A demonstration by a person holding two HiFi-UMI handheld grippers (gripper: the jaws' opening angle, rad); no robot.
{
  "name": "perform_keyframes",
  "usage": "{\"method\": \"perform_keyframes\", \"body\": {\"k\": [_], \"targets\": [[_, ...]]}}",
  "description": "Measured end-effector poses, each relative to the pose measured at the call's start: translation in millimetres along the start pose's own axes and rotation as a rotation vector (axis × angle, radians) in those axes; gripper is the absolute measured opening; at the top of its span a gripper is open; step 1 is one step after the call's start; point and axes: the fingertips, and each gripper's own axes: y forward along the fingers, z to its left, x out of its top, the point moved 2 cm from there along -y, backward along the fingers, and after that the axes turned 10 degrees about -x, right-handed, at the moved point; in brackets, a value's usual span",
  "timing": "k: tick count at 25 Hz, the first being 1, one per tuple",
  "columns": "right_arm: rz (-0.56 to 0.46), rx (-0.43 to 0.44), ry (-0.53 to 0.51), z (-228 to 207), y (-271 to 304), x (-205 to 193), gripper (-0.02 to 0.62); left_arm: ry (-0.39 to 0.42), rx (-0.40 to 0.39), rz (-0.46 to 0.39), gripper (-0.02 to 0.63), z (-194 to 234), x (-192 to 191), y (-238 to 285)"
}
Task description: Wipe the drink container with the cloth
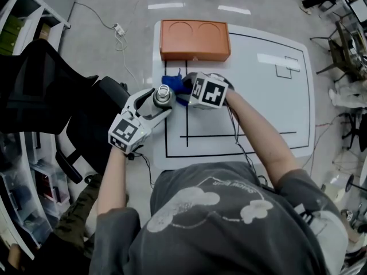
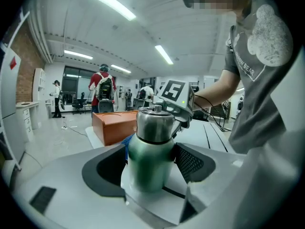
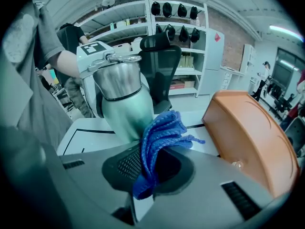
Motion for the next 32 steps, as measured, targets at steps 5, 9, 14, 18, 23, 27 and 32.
{"method": "perform_keyframes", "body": {"k": [5, 9, 14, 18, 23, 27, 32], "targets": [[-0.056, -0.065, 0.079, 0.2, -10.1, -1.5, 0.043, -0.054, 0.163, -0.014, 0.318, -3.9, -3.9, -4.7], [-0.102, -0.111, 0.111, -0.3, -28.5, -6.1, 0.043, -0.122, 0.329, -0.06, 0.317, -10.1, -2.8, -11.4], [-0.136, -0.143, 0.123, 2.2, -52.3, -12.1, 0.043, -0.316, 0.478, -0.193, 0.318, -15.6, 5.2, -22.3], [-0.162, -0.131, 0.139, 9.1, -65.0, -18.1, 0.044, -0.324, 0.629, -0.19, 0.319, -23.1, 16.9, -22.4], [-0.177, -0.137, 0.125, 13.9, -78.0, -22.5, 0.044, -0.381, 0.81, -0.123, 0.333, -33.6, 12.6, -7.0], [-0.192, -0.146, 0.116, 12.2, -90.0, -25.4, 0.044, -0.431, 0.934, -0.093, 0.344, -33.6, 5.8, 5.2], [-0.198, -0.152, 0.112, 8.6, -100.6, -32.7, 0.044, -0.455, 1.06, -0.1, 0.348, -17.6, 8.9, 8.1]]}}
